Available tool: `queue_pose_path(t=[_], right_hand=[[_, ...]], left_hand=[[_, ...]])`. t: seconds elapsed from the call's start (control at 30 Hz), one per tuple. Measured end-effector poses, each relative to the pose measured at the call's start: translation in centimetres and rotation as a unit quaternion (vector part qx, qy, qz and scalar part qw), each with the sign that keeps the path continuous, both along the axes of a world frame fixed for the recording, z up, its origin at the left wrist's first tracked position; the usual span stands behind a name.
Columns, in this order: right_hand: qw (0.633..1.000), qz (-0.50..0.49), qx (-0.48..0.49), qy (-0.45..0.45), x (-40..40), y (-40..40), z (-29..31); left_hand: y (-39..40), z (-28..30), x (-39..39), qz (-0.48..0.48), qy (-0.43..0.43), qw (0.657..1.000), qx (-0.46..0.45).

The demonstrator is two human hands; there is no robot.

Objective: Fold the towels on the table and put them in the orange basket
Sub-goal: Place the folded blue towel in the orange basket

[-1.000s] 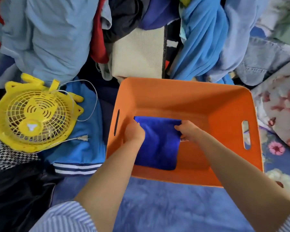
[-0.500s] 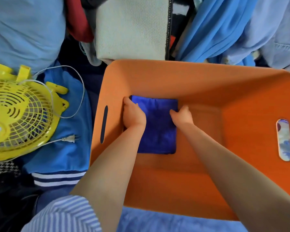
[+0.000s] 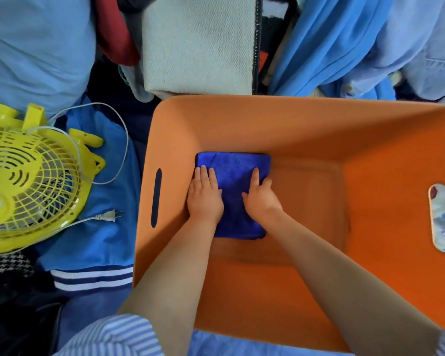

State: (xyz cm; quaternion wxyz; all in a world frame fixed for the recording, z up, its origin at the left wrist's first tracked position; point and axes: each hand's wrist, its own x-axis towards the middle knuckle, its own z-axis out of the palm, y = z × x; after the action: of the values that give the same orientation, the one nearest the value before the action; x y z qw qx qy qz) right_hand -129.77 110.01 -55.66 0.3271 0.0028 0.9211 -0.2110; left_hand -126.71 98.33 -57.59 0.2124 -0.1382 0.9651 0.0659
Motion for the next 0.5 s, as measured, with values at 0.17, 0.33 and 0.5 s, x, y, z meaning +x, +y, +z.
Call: queue_pose_path(t=[0.17, 0.33, 0.5], right_hand=[[0.986, 0.108, 0.129, -0.021, -0.5, 0.8, 0.6], [0.98, 0.118, 0.159, -0.005, -1.3, 1.4, 3.5], [0.982, 0.124, 0.128, 0.053, -2.0, 2.1, 11.2]], left_hand=[[0.7, 2.1, -0.5, 0.015, -0.049, 0.999, -0.003], [0.8, 6.0, -1.6, -0.027, -0.061, 0.997, -0.028], [0.8, 13.6, -2.0, -0.074, -0.014, 0.996, -0.056]])
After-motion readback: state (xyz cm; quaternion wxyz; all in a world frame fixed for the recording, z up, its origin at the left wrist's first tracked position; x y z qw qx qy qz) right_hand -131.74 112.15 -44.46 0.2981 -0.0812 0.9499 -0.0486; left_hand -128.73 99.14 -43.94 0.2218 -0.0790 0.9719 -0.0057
